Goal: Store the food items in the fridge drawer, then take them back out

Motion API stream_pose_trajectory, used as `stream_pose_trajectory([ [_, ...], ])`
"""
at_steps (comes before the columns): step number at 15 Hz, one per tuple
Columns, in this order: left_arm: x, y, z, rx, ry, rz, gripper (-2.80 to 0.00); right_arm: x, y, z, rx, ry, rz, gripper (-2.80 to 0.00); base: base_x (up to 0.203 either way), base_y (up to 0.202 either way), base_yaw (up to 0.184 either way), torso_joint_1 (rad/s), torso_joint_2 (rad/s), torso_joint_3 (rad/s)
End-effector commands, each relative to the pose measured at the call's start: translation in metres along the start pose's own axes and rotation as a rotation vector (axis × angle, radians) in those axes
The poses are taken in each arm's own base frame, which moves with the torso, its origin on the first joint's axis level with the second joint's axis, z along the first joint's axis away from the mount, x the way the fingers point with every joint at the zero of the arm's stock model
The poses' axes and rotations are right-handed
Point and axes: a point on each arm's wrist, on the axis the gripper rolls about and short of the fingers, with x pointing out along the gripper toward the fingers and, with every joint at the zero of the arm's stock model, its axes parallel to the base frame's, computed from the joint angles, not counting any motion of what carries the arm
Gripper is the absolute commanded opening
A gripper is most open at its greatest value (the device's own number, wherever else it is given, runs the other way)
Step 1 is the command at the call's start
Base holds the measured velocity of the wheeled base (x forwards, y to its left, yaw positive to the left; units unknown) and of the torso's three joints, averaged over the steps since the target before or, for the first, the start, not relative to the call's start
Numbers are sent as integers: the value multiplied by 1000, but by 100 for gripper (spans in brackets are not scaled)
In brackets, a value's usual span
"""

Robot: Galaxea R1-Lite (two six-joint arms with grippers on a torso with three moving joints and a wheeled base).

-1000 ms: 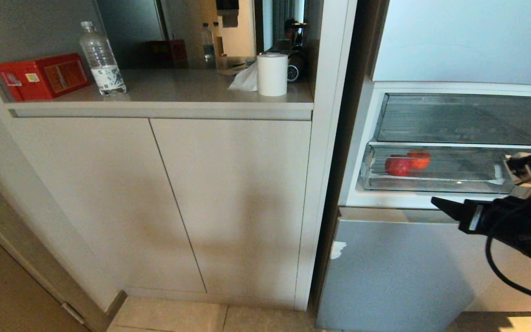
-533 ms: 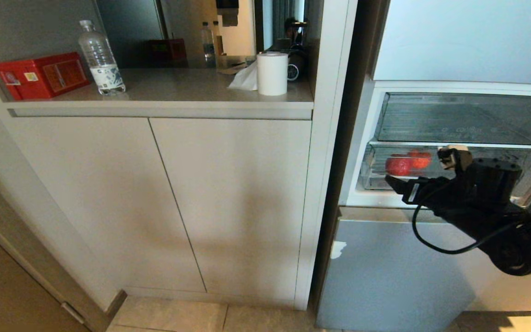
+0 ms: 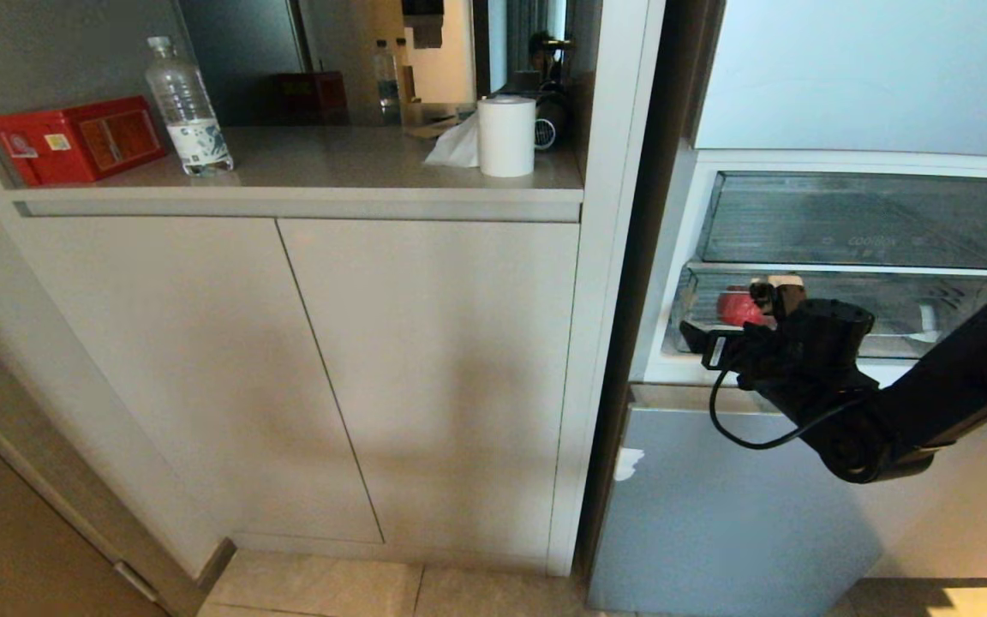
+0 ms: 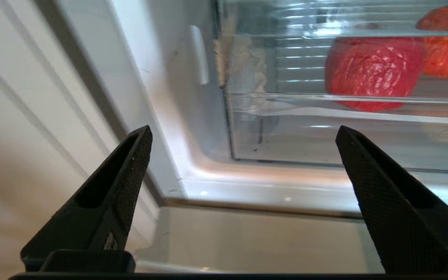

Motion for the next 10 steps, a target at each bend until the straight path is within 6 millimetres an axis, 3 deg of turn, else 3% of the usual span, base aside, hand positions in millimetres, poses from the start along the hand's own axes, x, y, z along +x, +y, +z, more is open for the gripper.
stream_pose_trajectory([
  [1, 0, 0, 0, 0, 1, 1, -280, 9, 0, -6, -6, -8, -19, 0, 0, 0, 0, 0, 0, 0],
  [10, 0, 0, 0, 0, 2, 1, -280, 26, 2, 2, 12, -73, -33, 0, 0, 0, 0, 0, 0, 0],
])
